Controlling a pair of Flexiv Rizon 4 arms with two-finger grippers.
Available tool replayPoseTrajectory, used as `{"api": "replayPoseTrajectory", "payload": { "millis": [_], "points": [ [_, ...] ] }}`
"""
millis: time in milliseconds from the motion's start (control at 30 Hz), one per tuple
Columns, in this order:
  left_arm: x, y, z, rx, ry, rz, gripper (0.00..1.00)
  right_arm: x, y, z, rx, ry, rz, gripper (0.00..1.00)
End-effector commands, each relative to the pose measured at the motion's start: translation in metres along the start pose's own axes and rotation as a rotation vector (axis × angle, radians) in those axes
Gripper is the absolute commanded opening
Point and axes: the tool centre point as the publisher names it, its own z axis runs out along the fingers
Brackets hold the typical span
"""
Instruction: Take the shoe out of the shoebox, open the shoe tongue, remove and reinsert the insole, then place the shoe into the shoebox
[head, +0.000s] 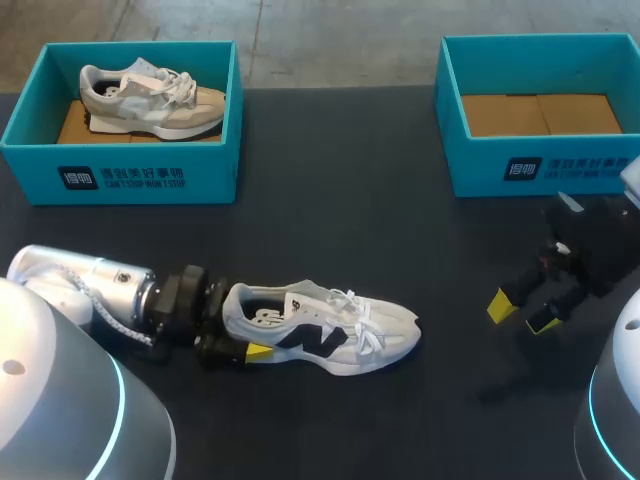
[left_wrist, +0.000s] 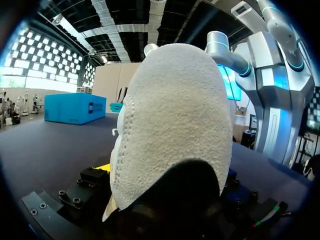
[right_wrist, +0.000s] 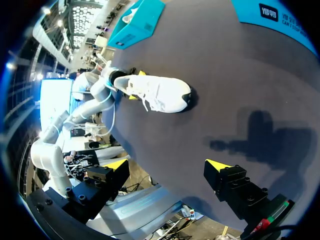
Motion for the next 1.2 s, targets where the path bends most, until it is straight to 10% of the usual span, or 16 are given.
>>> {"api": "replayPoseTrajectory", "payload": {
  "millis": [33, 1200],
  "points": [
    [0.001, 0.0, 0.006, 0.003, -0.017, 0.0, 0.0, 0.0, -0.001, 0.001, -0.001, -0.003, 0.002, 1.0],
    [-0.012, 0.004, 0.011, -0.013, -0.014, -0.005, 0.0, 0.0, -0.001, 0.001, -0.001, -0.003, 0.002, 1.0]
  ]
}}
